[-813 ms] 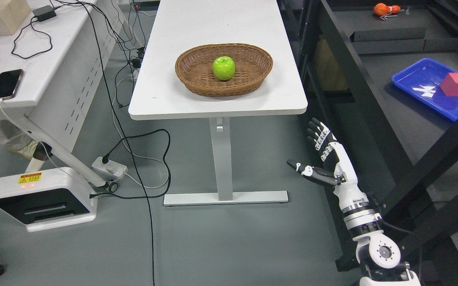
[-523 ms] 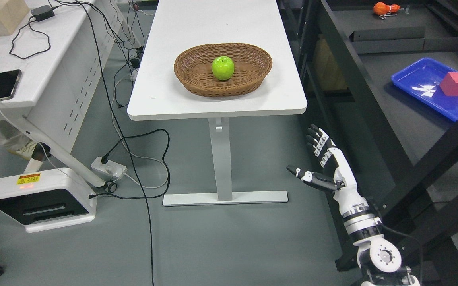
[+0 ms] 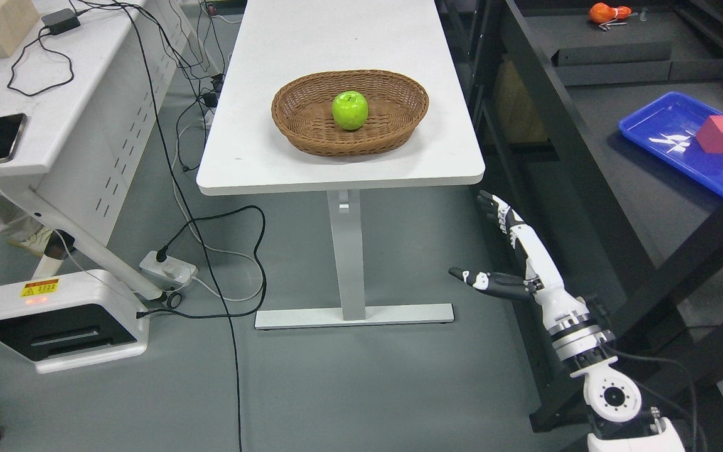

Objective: Place green apple on left shelf middle layer
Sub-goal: 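Move the right hand forward over the wicker basket toward the green apple, then lower the right hand around the green apple and close the fingers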

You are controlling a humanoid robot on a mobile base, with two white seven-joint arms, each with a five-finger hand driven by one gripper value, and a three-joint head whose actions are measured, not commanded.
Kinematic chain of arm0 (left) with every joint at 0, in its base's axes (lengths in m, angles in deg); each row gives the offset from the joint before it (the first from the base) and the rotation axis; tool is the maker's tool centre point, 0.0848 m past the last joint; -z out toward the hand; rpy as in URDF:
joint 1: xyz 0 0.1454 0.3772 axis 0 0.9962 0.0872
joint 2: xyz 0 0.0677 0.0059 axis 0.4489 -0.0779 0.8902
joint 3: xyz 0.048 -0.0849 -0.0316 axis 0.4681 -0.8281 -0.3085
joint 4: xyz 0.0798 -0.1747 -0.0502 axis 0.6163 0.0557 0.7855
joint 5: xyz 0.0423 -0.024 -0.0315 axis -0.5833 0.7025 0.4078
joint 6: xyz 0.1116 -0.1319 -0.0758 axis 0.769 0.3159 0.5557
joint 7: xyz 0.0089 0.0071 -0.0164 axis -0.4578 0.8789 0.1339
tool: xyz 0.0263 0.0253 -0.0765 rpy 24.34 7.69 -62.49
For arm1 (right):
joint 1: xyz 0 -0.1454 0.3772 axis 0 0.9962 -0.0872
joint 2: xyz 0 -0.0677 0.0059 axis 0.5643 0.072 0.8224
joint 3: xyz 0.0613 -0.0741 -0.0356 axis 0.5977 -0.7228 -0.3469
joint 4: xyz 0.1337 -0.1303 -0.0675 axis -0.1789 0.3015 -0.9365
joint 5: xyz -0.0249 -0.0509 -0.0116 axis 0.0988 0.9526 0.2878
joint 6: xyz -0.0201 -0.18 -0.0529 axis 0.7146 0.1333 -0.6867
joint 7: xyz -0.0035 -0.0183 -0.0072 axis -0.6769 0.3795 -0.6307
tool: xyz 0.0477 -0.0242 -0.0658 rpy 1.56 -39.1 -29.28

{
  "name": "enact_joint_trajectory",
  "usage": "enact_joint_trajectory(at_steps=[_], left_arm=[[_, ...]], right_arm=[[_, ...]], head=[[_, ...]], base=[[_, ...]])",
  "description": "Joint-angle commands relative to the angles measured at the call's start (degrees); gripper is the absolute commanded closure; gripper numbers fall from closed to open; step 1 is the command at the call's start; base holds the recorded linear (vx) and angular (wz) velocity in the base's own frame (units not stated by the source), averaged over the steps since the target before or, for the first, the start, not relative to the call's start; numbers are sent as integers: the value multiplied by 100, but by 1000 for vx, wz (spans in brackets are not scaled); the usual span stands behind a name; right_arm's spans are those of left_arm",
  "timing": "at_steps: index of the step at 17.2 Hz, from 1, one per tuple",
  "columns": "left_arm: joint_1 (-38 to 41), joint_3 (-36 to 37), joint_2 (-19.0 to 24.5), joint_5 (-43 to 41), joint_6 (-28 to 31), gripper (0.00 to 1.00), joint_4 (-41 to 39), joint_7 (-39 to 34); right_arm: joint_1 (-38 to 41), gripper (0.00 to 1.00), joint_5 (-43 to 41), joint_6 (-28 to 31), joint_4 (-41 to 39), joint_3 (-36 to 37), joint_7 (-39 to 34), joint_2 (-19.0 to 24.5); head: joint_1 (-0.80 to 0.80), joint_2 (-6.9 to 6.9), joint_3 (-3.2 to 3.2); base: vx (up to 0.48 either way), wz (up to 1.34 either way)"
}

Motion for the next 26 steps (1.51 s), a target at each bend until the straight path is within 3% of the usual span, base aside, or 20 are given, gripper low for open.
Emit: enact_joint_trajectory(at_steps=[1, 15, 22, 26], left_arm=[[-1, 0, 99, 0, 3, 0, 5, -2], [-1, 0, 99, 0, 3, 0, 5, -2], [-1, 0, 99, 0, 3, 0, -3, -2], [-1, 0, 99, 0, 3, 0, 5, -2]], right_arm=[[-331, 0, 1527, -805, -44, -292, 23, -931], [-884, 0, 1501, -922, -53, -397, -4, -412], [-1095, 0, 1536, -1028, -44, -1907, -1066, -683], [-1490, 0, 1588, -906, -9, -2094, -1225, -851]], head=[[0, 0, 0], [0, 0, 0], [0, 0, 0], [0, 0, 0]], base=[[69, -71], [217, -31], [332, 102], [252, 15]])
